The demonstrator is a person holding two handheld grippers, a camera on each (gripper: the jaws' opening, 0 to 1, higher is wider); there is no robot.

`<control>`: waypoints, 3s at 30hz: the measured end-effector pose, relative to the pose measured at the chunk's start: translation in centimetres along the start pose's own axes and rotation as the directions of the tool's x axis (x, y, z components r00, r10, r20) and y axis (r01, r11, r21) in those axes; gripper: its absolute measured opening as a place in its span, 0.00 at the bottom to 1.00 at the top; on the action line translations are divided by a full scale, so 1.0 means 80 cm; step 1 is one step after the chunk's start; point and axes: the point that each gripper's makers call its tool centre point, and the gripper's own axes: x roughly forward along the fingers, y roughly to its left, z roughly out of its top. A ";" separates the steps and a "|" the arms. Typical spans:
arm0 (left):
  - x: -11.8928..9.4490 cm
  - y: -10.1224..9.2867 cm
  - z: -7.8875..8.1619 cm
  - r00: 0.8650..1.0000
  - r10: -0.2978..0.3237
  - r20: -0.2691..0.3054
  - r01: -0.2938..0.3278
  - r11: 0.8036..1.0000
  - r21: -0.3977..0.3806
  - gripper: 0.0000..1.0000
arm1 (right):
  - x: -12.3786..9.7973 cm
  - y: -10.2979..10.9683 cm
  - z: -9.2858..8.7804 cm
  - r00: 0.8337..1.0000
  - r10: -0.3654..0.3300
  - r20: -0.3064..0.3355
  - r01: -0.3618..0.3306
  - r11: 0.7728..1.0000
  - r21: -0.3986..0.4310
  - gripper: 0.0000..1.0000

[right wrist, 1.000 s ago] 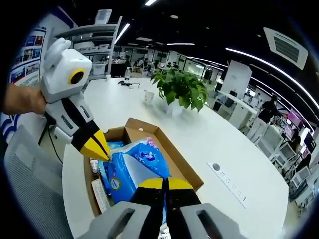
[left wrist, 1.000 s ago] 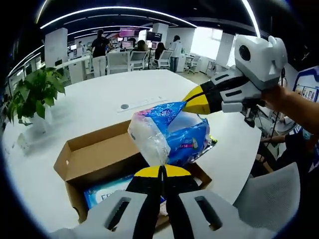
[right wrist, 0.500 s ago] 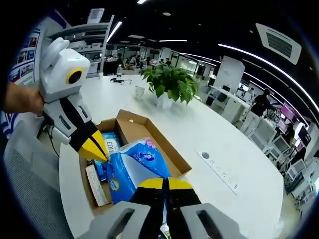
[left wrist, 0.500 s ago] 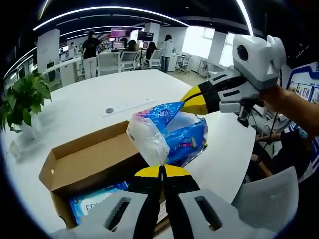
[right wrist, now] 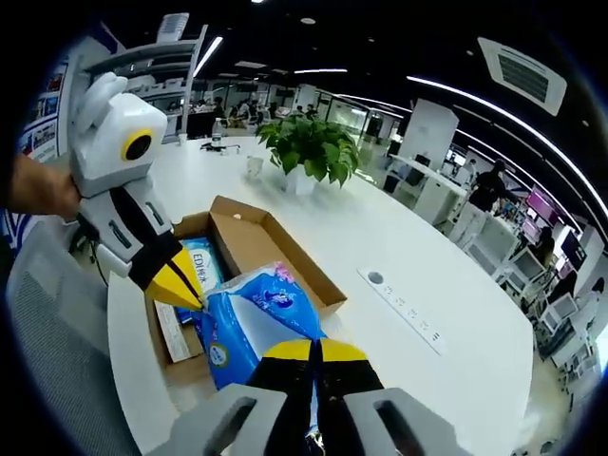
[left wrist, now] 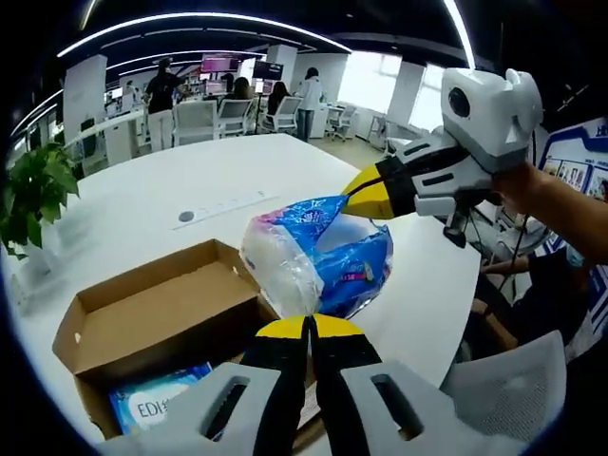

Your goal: Operate the shoe box by opening the lid, removing the specified soft item, and placing it in the target area until the item is outside and the box remains undamaged.

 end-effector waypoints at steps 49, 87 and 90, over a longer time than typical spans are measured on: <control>0.133 -0.126 0.010 0.983 -0.181 -0.005 0.180 0.980 -0.081 0.00 | -0.073 -0.083 -0.141 0.989 -0.079 -0.123 0.089 0.993 0.080 0.00; 0.237 -0.160 -0.019 0.964 -0.261 -0.045 0.247 0.948 -0.202 0.00 | -0.055 -0.127 -0.245 0.950 -0.055 -0.306 0.084 0.993 0.083 0.00; 0.242 -0.160 -0.021 0.963 -0.264 -0.046 0.249 0.945 -0.213 0.00 | -0.054 -0.129 -0.251 0.946 -0.055 -0.318 0.084 0.993 0.079 0.00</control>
